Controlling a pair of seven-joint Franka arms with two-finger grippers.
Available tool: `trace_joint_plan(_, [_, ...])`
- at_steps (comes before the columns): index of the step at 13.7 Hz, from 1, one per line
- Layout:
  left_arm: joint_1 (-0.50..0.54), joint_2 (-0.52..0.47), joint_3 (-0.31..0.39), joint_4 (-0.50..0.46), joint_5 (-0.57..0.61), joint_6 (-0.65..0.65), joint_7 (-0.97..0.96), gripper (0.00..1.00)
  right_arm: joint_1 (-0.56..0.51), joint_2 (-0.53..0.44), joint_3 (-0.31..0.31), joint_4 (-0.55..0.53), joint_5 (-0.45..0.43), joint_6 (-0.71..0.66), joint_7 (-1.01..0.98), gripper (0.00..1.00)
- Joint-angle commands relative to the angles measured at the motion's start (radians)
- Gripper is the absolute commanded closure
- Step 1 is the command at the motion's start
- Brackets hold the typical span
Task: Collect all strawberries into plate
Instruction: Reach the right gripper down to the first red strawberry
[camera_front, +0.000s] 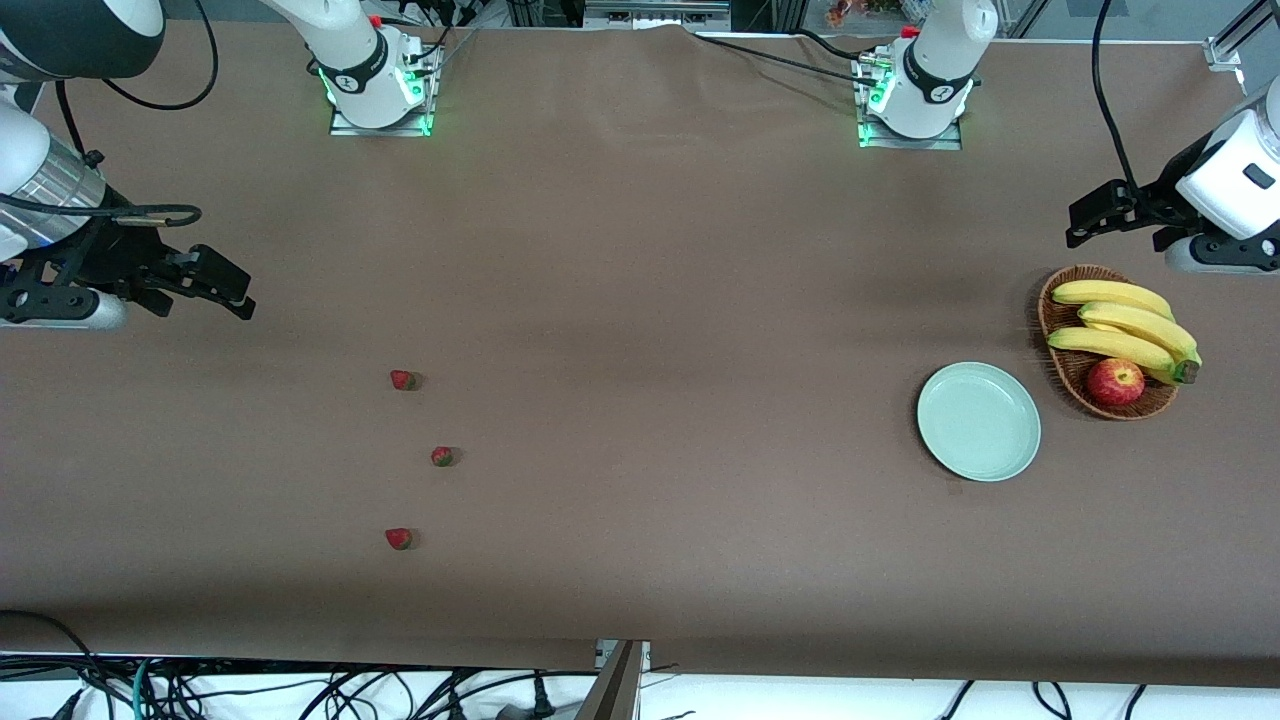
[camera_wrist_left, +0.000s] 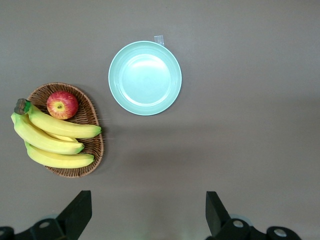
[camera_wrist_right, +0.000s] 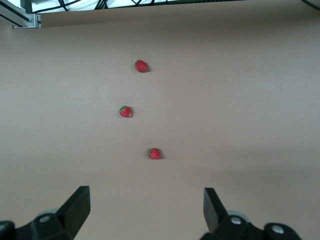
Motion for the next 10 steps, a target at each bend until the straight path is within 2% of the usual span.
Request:
trace_joint_plan(1, [-0.001, 0.014, 0.001, 0.033, -0.006, -0.020, -0.002, 0.00, 0.004, 0.005, 0.002, 0.017, -0.017, -0.001, 0.000, 0.00])
trace_joint_plan(10, [-0.001, 0.015, 0.001, 0.033, -0.006, -0.020, -0.002, 0.00, -0.002, 0.005, -0.001, 0.015, -0.012, 0.007, 0.014, 0.00])
